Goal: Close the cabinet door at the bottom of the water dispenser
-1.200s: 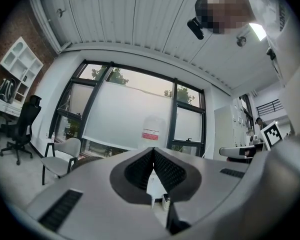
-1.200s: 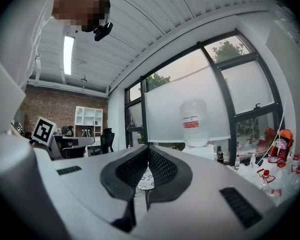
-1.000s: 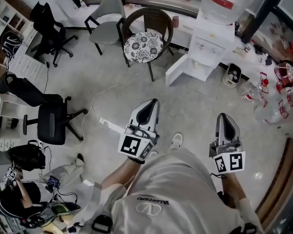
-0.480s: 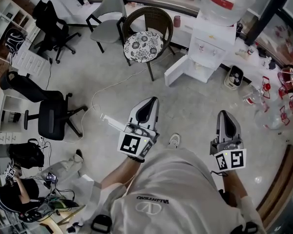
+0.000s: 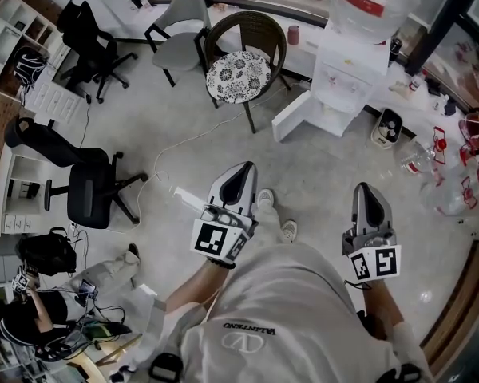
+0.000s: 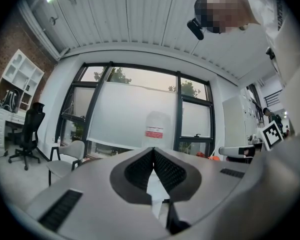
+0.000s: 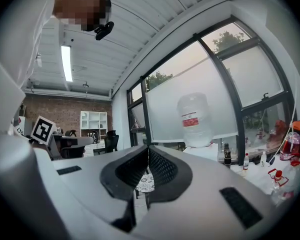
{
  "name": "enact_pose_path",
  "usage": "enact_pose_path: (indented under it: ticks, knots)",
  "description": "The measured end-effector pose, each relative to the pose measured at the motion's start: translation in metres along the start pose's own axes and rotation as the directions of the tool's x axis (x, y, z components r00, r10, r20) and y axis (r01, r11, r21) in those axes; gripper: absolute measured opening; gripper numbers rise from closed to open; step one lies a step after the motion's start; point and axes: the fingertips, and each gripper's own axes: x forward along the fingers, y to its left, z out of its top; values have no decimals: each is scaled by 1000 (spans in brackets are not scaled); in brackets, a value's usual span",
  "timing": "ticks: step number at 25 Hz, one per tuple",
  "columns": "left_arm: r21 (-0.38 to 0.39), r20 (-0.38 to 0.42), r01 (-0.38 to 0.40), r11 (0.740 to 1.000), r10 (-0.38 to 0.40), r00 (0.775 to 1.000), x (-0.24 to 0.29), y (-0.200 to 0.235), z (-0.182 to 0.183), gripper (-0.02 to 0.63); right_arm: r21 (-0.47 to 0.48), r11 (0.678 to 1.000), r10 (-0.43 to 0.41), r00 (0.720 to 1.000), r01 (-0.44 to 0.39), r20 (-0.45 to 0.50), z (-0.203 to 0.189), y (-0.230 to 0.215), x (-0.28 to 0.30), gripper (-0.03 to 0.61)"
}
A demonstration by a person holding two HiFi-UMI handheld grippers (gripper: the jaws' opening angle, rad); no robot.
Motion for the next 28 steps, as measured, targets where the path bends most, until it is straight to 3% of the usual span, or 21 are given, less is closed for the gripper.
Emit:
enact_pose_path:
  ticks: [10,19,28]
  knots:
    - [-5,15,17,1000,-17,1000,30,18,5,8,-3,1000,-14,1000,14,0,4,-7,29,17]
    - [-32,-2,-4,999,4,1000,53,70,-6,8,-26,1000,-8,999,7,-32,1,-2,84,17]
    - [-39,-16,51,998,-52,999,95,129,-12,8,-71,997,-7,999,4,-45,3,14,161,17]
